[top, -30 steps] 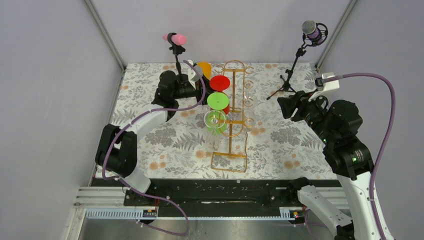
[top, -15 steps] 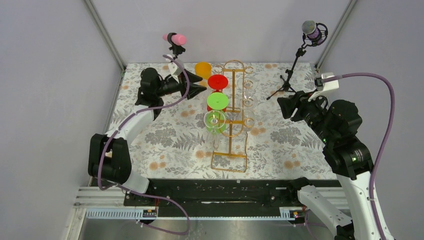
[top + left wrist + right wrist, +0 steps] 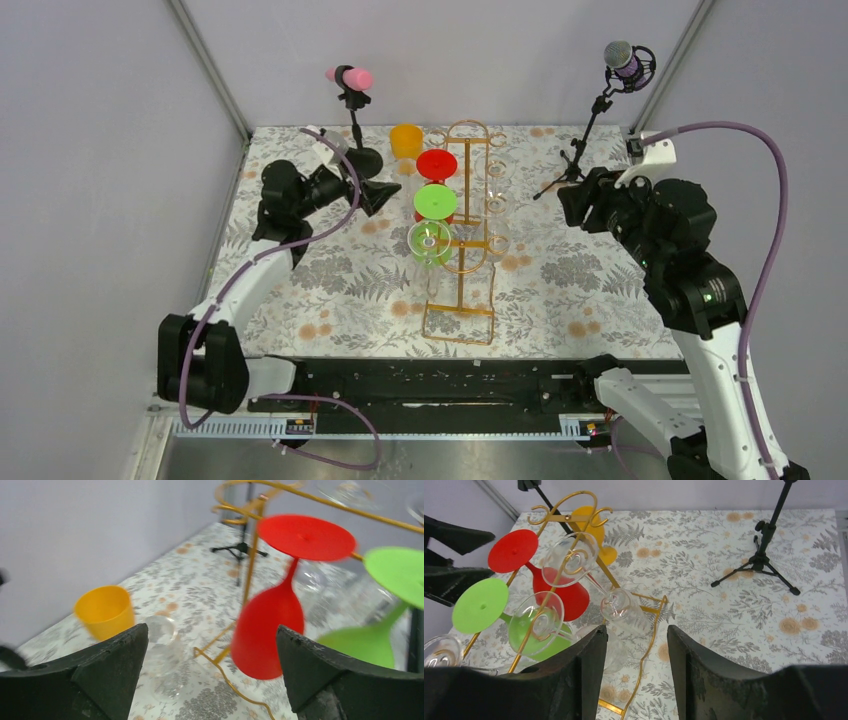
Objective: Place the wine glass upside down on the wine glass rack
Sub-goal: Pick up the wine glass at the center of the board, then turn the wine glass upside down at the wine rack.
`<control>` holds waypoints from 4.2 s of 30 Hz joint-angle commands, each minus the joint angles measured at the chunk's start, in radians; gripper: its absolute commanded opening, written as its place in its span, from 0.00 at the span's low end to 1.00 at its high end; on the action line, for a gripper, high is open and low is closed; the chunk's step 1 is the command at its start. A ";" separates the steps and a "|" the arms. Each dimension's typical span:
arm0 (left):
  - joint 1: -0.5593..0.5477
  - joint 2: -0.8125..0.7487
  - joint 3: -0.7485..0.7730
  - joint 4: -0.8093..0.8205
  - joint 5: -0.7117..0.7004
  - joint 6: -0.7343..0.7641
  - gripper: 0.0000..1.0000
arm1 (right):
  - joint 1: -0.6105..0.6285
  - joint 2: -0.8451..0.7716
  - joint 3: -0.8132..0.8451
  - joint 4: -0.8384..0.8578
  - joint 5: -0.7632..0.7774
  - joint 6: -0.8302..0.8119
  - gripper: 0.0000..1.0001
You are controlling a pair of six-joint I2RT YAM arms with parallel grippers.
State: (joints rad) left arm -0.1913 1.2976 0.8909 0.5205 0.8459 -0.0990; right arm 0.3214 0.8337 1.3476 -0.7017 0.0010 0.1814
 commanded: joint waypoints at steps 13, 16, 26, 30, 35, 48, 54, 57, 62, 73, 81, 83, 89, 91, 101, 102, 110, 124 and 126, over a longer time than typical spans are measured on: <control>-0.010 0.146 0.438 -0.790 -0.646 -0.276 0.99 | -0.005 0.103 0.150 -0.227 0.135 0.193 0.57; -0.017 0.232 0.519 -0.855 -0.636 -0.298 0.99 | -0.005 0.072 0.116 -0.226 0.138 0.184 0.57; -0.111 0.414 0.718 -1.015 -0.768 -0.277 0.97 | -0.005 0.016 0.042 -0.209 0.118 0.177 0.57; -0.128 0.477 0.780 -1.053 -0.804 -0.281 0.88 | -0.006 0.010 0.033 -0.208 0.113 0.169 0.57; -0.149 0.524 0.840 -1.110 -0.904 -0.263 0.81 | -0.005 0.003 0.031 -0.209 0.112 0.159 0.57; -0.191 0.608 0.923 -1.143 -0.991 -0.244 0.64 | -0.006 -0.011 -0.005 -0.193 0.092 0.156 0.57; -0.221 0.662 0.995 -1.185 -1.033 -0.220 0.58 | -0.006 -0.021 -0.017 -0.191 0.094 0.153 0.57; -0.232 0.681 1.010 -1.197 -1.042 -0.215 0.50 | -0.005 -0.026 -0.027 -0.189 0.090 0.154 0.57; -0.236 0.705 1.013 -1.215 -1.047 -0.220 0.42 | -0.005 -0.031 -0.039 -0.178 0.076 0.161 0.57; -0.239 0.707 1.017 -1.237 -1.080 -0.201 0.03 | -0.005 -0.035 -0.054 -0.163 0.064 0.165 0.57; -0.230 0.624 0.975 -1.249 -1.090 -0.197 0.00 | -0.005 -0.036 -0.056 -0.159 0.061 0.161 0.57; -0.221 0.587 0.956 -1.248 -1.085 -0.204 0.00 | -0.005 -0.040 -0.058 -0.158 0.063 0.154 0.57; -0.183 0.485 0.896 -1.252 -1.051 -0.205 0.00 | -0.006 -0.052 -0.059 -0.152 0.076 0.146 0.57; -0.175 0.449 0.872 -1.252 -1.048 -0.206 0.00 | -0.005 -0.054 -0.060 -0.148 0.079 0.146 0.57; -0.164 0.108 0.679 -1.258 -1.107 -0.223 0.00 | -0.006 -0.093 -0.040 -0.085 0.103 0.128 0.57; -0.162 0.054 0.655 -1.258 -1.112 -0.228 0.00 | -0.005 -0.095 -0.028 -0.078 0.100 0.121 0.57; -0.158 -0.334 0.580 -1.165 -1.109 -0.205 0.00 | -0.006 -0.085 0.059 0.020 -0.125 0.124 0.57; -0.158 -0.632 0.481 -0.826 -0.800 -0.302 0.00 | -0.002 0.074 0.156 0.304 -0.389 0.581 0.52; -0.158 -0.619 0.481 -0.804 -0.729 -0.323 0.00 | 0.034 0.100 0.184 0.307 -0.371 0.592 0.51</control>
State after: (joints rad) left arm -0.3538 0.6567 1.3842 -0.4522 -0.0490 -0.3584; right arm 0.3210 0.8726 1.4651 -0.4831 -0.3099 0.6544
